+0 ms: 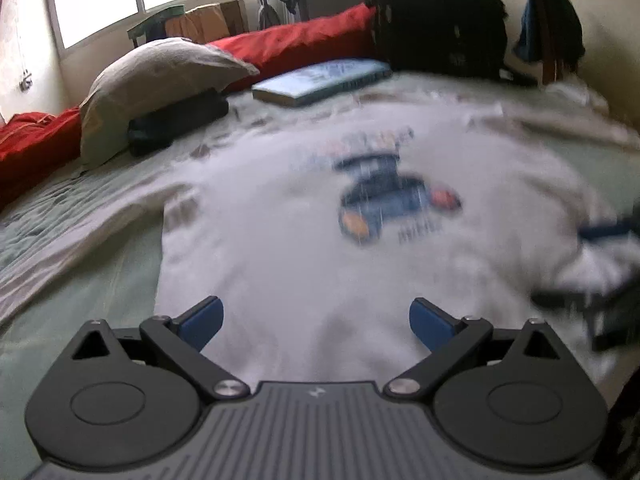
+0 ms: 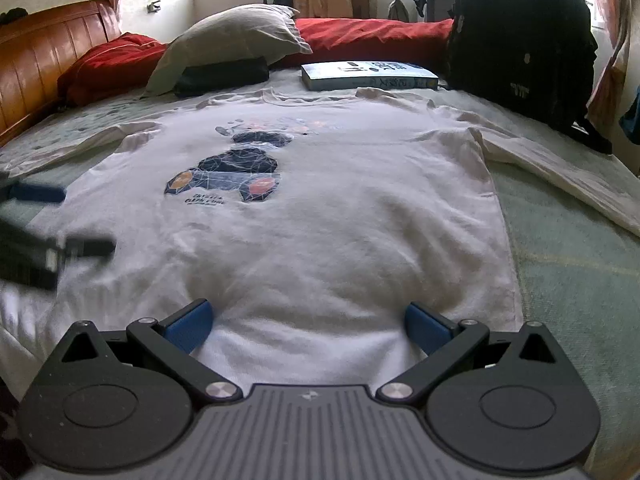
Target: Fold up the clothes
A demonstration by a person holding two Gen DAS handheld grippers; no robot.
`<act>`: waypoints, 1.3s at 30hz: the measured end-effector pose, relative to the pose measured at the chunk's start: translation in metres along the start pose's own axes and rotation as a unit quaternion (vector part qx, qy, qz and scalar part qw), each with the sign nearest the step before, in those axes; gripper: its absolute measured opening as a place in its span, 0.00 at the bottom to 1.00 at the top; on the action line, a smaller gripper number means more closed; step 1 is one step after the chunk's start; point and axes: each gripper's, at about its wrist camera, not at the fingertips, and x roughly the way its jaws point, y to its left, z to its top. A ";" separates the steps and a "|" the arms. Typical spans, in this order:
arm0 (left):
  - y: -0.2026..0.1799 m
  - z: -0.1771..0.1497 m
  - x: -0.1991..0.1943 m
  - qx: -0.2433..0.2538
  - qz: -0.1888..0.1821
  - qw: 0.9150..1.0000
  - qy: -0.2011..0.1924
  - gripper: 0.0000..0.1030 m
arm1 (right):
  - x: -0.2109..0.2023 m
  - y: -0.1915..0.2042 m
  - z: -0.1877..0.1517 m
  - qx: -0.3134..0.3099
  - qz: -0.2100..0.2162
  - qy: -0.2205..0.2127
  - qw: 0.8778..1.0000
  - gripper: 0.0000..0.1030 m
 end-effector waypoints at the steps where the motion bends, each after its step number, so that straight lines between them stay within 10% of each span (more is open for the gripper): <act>1: -0.001 -0.007 -0.003 -0.003 -0.001 1.000 0.001 0.96 | 0.000 0.000 0.000 -0.001 0.001 -0.001 1.000 1.00; 8: 0.015 -0.018 -0.024 -0.055 -0.030 0.997 0.033 0.97 | -0.005 -0.003 -0.005 -0.009 0.011 -0.006 1.000 1.00; 16: -0.001 0.004 -0.017 -0.056 0.007 0.998 -0.029 0.97 | -0.007 -0.004 -0.010 -0.011 0.013 -0.017 1.000 1.00; 25: -0.001 -0.053 -0.039 -0.045 -0.001 0.999 -0.019 0.98 | -0.033 -0.013 -0.029 -0.042 0.024 -0.010 0.999 1.00; 34: 0.008 -0.017 -0.037 -0.040 0.004 0.998 -0.052 0.98 | -0.036 -0.007 -0.003 -0.035 0.035 -0.027 0.998 1.00; 39: 0.004 -0.038 -0.018 -0.064 -0.007 0.998 -0.010 0.99 | -0.021 -0.007 -0.022 -0.025 0.013 -0.018 0.999 1.00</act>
